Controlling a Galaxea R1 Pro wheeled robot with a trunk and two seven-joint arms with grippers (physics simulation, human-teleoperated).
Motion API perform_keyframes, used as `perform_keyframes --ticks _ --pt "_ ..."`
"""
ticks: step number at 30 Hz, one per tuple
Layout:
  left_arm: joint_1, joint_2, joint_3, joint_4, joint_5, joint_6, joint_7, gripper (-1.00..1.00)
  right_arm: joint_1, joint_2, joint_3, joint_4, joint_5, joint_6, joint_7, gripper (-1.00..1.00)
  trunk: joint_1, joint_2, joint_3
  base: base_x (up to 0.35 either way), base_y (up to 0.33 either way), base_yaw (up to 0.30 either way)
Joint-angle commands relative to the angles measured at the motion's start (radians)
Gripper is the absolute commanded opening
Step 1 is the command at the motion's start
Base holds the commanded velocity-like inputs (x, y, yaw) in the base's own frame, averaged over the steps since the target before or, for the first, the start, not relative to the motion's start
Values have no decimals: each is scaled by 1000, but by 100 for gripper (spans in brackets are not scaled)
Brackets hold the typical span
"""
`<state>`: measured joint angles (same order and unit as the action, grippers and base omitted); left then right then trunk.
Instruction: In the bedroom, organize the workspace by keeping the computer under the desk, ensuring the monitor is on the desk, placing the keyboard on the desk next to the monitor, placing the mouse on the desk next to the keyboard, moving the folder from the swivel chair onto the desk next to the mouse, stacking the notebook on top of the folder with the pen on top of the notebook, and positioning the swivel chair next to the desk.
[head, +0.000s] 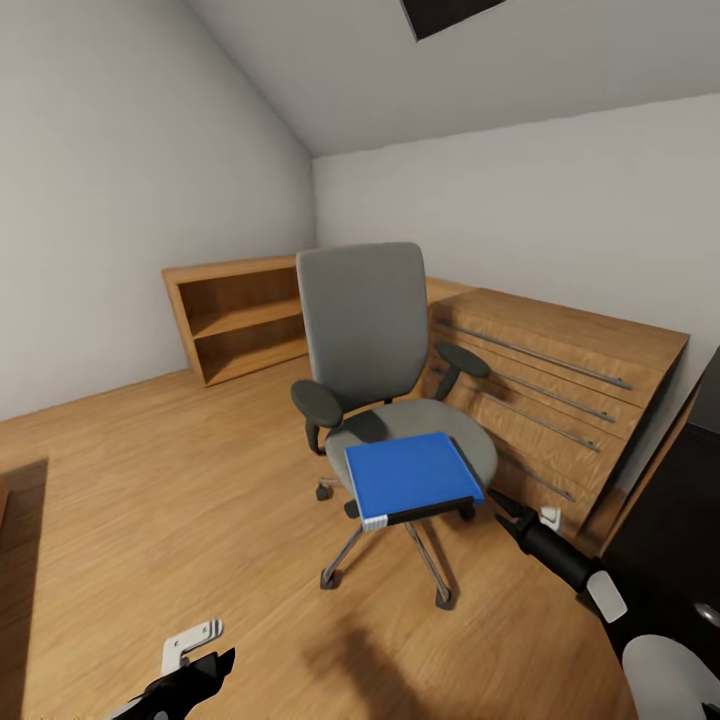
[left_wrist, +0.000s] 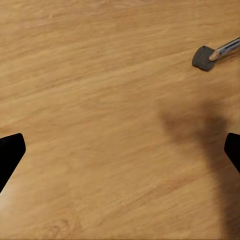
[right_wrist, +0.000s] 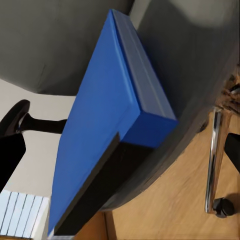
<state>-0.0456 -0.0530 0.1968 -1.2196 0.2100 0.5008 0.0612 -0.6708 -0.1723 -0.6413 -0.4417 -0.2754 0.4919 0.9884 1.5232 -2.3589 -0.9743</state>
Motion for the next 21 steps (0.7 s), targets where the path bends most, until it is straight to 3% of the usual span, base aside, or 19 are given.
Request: perform_keyframes --ticks 1,21 --pt "0 -1 1 -1 11 5 6 100 -1 0 -3 1 -4 8 1 100 4 -8 -4 0 0 0" --pt "0 0 1 -1 14 5 6 100 0 2 -1 3 -2 6 -1 100 19 -36 -17 0 0 0"
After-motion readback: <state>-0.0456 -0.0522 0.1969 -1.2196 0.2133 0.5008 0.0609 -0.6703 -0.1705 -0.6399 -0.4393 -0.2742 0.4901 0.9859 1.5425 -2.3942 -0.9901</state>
